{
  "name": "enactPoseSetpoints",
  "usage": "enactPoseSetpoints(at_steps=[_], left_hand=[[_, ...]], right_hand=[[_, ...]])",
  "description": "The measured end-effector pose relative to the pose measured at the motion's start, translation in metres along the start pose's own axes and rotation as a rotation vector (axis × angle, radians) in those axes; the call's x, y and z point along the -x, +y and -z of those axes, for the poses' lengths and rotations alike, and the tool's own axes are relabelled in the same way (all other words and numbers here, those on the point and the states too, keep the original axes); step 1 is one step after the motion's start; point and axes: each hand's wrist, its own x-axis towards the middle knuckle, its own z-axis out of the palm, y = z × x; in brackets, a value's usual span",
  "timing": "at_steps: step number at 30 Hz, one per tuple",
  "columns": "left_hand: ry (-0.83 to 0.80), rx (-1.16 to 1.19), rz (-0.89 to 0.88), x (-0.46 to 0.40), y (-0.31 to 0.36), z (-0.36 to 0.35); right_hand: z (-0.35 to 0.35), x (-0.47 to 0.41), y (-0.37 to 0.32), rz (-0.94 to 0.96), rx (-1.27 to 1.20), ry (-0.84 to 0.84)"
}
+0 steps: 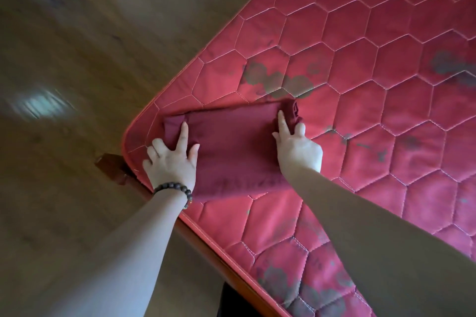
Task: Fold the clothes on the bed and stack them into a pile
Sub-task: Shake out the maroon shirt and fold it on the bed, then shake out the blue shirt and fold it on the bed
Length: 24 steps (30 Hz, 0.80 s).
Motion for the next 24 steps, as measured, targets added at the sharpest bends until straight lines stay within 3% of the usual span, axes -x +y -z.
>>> enactPoseSetpoints(at_steps=[5,10,16,24], left_hand=[[-0.032,-0.068,-0.134,0.011,0.012,0.022],[0.029,0.009,-0.349,0.073,0.078,0.044],[-0.066,0.088,-0.651,0.184,0.204,0.042],[-0.216,0.052,-1.057,0.353,0.358,0.004]], right_hand=[[0.027,0.027,0.021,-0.012,-0.097,0.019],[0.054,0.08,0.09,-0.067,-0.282,0.054],[0.069,0.151,0.229,-0.264,-0.354,0.062],[0.064,0.27,0.432,-0.601,-0.3,0.202]])
